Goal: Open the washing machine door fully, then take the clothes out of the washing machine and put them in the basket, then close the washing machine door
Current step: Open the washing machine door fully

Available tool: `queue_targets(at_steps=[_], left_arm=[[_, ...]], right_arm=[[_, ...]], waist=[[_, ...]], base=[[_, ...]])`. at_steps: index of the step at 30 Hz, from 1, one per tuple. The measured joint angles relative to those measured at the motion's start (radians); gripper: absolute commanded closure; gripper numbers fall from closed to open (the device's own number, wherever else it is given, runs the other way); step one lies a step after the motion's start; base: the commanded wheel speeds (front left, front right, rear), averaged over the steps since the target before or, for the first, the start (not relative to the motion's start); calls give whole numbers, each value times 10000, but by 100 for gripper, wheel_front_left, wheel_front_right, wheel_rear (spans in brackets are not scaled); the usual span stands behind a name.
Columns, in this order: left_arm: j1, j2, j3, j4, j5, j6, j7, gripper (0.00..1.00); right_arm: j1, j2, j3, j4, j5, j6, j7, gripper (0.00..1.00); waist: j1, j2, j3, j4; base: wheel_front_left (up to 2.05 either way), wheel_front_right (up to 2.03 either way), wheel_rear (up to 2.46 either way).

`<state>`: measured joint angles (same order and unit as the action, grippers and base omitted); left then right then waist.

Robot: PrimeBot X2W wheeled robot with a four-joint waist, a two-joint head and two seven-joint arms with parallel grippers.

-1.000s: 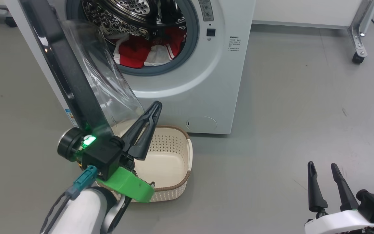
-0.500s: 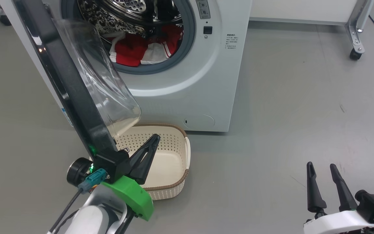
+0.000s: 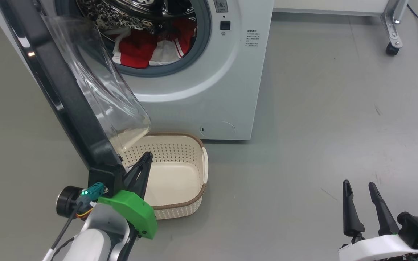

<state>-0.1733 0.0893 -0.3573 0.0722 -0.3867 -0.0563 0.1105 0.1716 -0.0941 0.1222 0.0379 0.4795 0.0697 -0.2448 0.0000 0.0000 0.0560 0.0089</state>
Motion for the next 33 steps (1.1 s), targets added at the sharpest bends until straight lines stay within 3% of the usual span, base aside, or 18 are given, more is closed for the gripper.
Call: queue_targets(at_steps=[12, 33], left_arm=[[-13, -6, 213, 414, -90, 174, 102, 100], [-58, -107, 174, 832, -138, 205, -153, 100]], right_arm=[[-6, 94, -213, 12, -59, 81, 0, 0], [-6, 194, -359, 13, -157, 171, 0, 0]], waist=[[0, 0, 81, 9], [0, 0, 30, 954]], base=[[0, 0, 0], [0, 0, 0]])
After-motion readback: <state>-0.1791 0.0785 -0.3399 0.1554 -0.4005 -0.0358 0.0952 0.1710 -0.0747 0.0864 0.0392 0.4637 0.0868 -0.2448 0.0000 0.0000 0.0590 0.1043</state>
